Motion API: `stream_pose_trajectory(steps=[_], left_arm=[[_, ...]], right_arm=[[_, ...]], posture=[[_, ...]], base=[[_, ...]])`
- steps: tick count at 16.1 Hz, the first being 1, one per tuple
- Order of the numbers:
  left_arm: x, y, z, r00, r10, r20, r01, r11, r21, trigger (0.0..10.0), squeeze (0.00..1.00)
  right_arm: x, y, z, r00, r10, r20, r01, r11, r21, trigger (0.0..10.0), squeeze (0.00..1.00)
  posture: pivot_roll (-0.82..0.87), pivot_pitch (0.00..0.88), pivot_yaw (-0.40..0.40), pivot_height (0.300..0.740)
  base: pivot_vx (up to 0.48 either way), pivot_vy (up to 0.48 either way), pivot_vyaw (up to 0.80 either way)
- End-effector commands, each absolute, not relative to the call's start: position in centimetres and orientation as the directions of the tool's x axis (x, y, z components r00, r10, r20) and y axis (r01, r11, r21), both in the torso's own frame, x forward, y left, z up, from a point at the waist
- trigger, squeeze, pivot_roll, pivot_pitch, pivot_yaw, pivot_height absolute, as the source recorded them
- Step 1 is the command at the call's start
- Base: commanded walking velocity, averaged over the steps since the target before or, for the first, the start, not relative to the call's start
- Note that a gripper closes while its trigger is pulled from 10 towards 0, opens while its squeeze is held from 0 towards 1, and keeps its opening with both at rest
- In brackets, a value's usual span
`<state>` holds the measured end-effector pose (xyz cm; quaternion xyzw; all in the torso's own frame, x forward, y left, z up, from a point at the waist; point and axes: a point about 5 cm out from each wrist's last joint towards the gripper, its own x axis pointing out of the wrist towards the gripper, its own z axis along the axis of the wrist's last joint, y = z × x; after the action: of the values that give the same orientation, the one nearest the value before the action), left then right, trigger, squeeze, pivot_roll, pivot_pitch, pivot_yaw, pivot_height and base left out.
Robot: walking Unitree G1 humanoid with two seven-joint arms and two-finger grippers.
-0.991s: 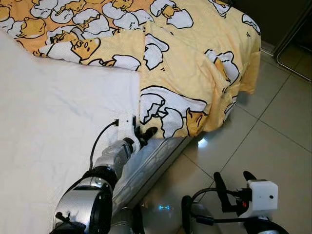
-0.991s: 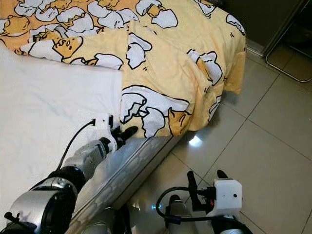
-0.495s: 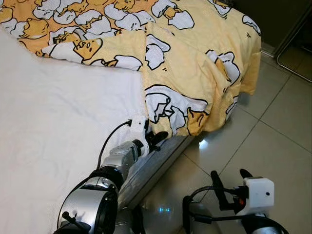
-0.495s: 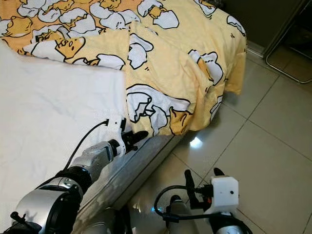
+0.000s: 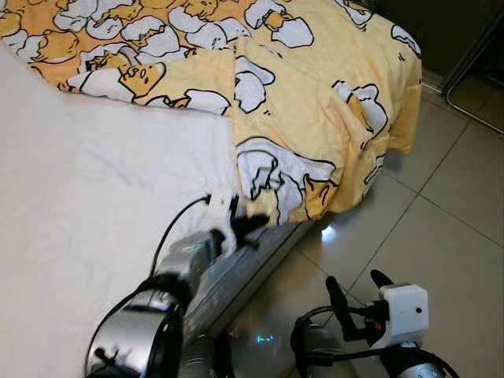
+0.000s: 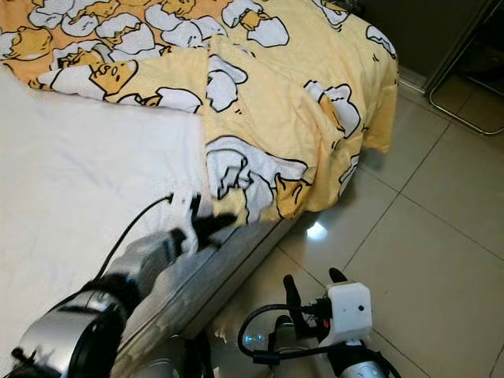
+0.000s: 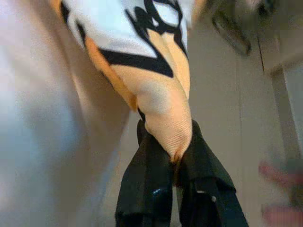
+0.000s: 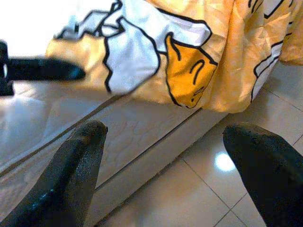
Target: Clean up the room
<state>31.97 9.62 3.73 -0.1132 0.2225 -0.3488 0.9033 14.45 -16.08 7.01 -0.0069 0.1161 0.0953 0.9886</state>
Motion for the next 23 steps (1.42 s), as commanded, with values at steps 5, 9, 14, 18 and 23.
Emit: stream_pose_trajectory(steps=[5,9,14,18,23], left_arm=[[29.8,10.7,1.9,0.526,-0.752,-0.398,0.714,0.644,-0.274,0.0,0.00],[28.3,10.6,1.0,0.413,-0.795,-0.445,0.821,0.537,-0.196,0.0,0.00],[26.1,10.1,-0.3,0.264,-0.842,-0.470,0.890,0.400,-0.217,0.0,0.00],[24.7,10.3,-1.2,0.187,-0.850,-0.493,0.914,0.334,-0.229,0.0,0.00],[23.8,9.9,-1.7,0.150,-0.860,-0.487,0.924,0.298,-0.242,0.0,0.00]], right_arm=[[13.9,-15.3,6.9,0.914,0.310,-0.260,-0.311,0.950,0.039,10.0,0.00],[13.8,-15.2,7.4,0.899,0.356,-0.256,-0.352,0.934,0.062,10.0,0.00],[13.9,-15.1,7.2,0.891,0.373,-0.258,-0.367,0.927,0.074,10.0,0.00],[13.4,-15.0,7.1,0.876,0.397,-0.274,-0.392,0.917,0.075,10.0,0.00],[13.7,-15.2,7.1,0.878,0.392,-0.274,-0.389,0.919,0.069,10.0,0.00]], posture=[[-0.22,0.233,0.072,0.740],[-0.23,0.230,0.070,0.740],[-0.23,0.224,0.072,0.740],[-0.23,0.224,0.070,0.740],[-0.23,0.219,0.070,0.740]], base=[[0.000,0.000,0.00],[0.000,0.000,0.00],[0.000,0.000,0.00],[0.000,0.000,0.00],[0.000,-0.083,0.00]])
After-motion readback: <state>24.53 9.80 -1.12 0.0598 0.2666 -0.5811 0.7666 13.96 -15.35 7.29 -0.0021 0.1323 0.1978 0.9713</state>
